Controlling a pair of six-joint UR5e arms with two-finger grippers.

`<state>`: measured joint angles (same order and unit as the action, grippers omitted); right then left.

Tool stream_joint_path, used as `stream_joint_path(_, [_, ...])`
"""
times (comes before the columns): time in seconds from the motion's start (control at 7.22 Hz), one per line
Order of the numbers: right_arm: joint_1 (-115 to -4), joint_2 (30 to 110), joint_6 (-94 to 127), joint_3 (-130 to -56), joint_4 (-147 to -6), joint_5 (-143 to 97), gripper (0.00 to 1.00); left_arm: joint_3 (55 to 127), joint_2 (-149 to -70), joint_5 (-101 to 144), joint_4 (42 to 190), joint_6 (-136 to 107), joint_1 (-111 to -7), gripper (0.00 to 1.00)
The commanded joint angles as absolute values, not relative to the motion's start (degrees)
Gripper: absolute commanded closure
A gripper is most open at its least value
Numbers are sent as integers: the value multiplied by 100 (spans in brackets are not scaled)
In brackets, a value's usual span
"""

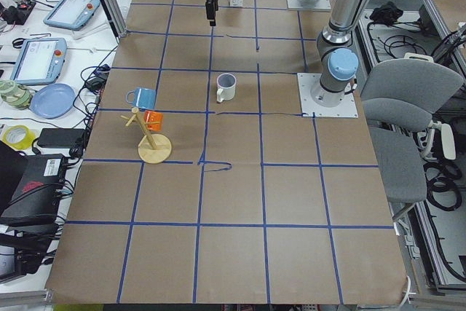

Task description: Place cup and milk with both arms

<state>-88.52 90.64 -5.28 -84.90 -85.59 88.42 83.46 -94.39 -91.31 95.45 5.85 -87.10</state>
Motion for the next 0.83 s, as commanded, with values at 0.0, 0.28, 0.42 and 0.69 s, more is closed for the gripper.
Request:
stream_joint_path(0.0, [-8851,9062,-527,-8490,-8560,8842,0,8350,-9457,-8798,9554,650,-8701,0])
stream_joint_path(0.28, [-8851,9062,-527,-8482,-8561,8842,0,8350,-9475,-8833,9545,650,-8701,0])
stream_joint_path(0.42, [-8851,9062,-527,-8481,-8561,8842,0,8350,-9475,-8833,9545,650,-8701,0])
stream_joint_path(0.69, [-8851,9062,-536,-8481,-8561,8842,0,8350,-9475,-8833,9545,650,-8701,0])
